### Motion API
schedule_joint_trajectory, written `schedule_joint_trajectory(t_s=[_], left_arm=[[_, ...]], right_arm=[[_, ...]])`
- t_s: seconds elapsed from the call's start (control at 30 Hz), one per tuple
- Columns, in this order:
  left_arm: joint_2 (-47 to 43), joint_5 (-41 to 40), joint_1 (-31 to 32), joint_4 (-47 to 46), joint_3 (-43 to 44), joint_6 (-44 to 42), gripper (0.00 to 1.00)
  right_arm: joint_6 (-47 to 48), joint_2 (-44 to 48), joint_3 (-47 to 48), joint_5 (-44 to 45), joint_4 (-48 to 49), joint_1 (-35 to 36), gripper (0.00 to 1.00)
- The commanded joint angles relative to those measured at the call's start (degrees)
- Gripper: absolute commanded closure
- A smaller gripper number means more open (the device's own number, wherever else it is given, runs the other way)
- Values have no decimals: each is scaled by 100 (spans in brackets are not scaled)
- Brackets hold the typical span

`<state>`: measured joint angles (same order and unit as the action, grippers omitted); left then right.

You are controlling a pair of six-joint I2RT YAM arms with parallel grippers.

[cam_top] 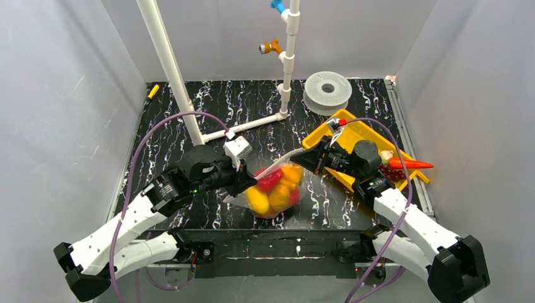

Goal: Place the food in the zip-top bag and seal the zipper
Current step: Zip the zipper food storage bag at the center of the board.

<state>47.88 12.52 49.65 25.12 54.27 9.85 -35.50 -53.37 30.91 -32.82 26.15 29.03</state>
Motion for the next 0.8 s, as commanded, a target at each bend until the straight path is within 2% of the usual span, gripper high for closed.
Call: schedule_joint_trajectory(t_s=[0.0,0.2,0.77], left_arm=[[-162,78,-16,402,-12,-37,100],[-156,122,-17,423,-72,-52,100],[-461,9,-17,751,-308,-57,100]], right_arm=[[98,193,-80,698,75,-340,99],[209,154,-108,225,144,-599,99],[189,130,-222,-12,142,-1299,99]])
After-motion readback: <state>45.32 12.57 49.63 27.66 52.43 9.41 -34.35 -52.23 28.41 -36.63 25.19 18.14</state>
